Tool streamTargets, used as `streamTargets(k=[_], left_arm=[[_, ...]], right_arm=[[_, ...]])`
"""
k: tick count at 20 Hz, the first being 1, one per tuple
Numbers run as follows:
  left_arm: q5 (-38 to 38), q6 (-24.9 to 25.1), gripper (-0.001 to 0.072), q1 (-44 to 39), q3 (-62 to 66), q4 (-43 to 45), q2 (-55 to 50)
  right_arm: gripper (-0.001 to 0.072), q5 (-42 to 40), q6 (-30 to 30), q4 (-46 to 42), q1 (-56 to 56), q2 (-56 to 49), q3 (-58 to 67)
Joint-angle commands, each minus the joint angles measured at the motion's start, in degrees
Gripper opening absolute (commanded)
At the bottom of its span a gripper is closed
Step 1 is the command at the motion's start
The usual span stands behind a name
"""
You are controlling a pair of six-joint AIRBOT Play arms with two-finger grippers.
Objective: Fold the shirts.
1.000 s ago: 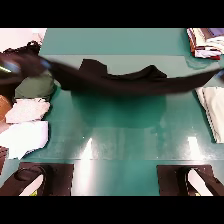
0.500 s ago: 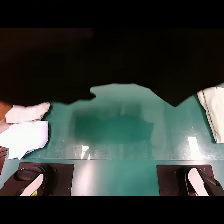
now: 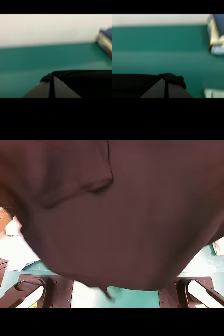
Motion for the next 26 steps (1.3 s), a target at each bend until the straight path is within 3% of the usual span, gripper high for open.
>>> streamTargets(k=[1, 4, 6, 9, 12, 14, 16, 19, 21, 26], left_arm=[[-3.1, 0.2, 0.0022, 0.1, -10.0, -0.6, -11.1], [-1.0, 2.2, 0.0022, 0.1, -10.8, -1.4, -23.4], [5.4, 3.2, 0.0022, 0.1, -10.8, -1.5, -30.1], [17.3, 3.5, 0.0022, 1.4, -10.2, -1.8, -36.7], [21.5, 3.1, 0.0022, 4.4, -6.9, -6.4, -40.9], [21.4, 4.4, 0.0022, 6.1, -6.4, -9.0, -41.4], [18.1, 8.8, 0.0022, 7.3, -6.4, -10.4, -41.3], [4.0, 15.2, 0.0022, 8.5, -6.8, -9.8, -41.2], [-0.5, 16.5, 0.0022, 8.7, -9.1, -9.0, -41.2], [2.2, 16.6, 0.0023, 8.7, -18.0, -8.5, -41.2]], right_arm=[[0.0016, 5.0, 0.7, -9.3, 9.3, -9.2, -9.5], [0.0016, 2.5, 0.7, -14.3, 14.8, -18.8, -14.5], [0.0016, -1.1, 0.7, -14.4, 16.0, -26.0, -13.7], [0.0016, -6.4, 0.7, -14.3, 15.9, -36.7, -4.7], [0.0016, -7.3, 0.7, -14.3, 16.1, -43.9, 4.2], [0.0016, -7.2, 0.7, -14.3, 16.1, -45.7, 7.3], [0.0016, -7.1, 0.7, -14.3, 16.0, -45.5, 7.7], [0.0016, -4.6, 0.7, -14.3, 16.3, -43.0, 3.4], [0.0015, -4.8, 0.4, -14.8, 17.0, -40.2, -2.9], [0.0016, -9.9, 0.5, -14.3, 19.1, -35.3, -18.6]])
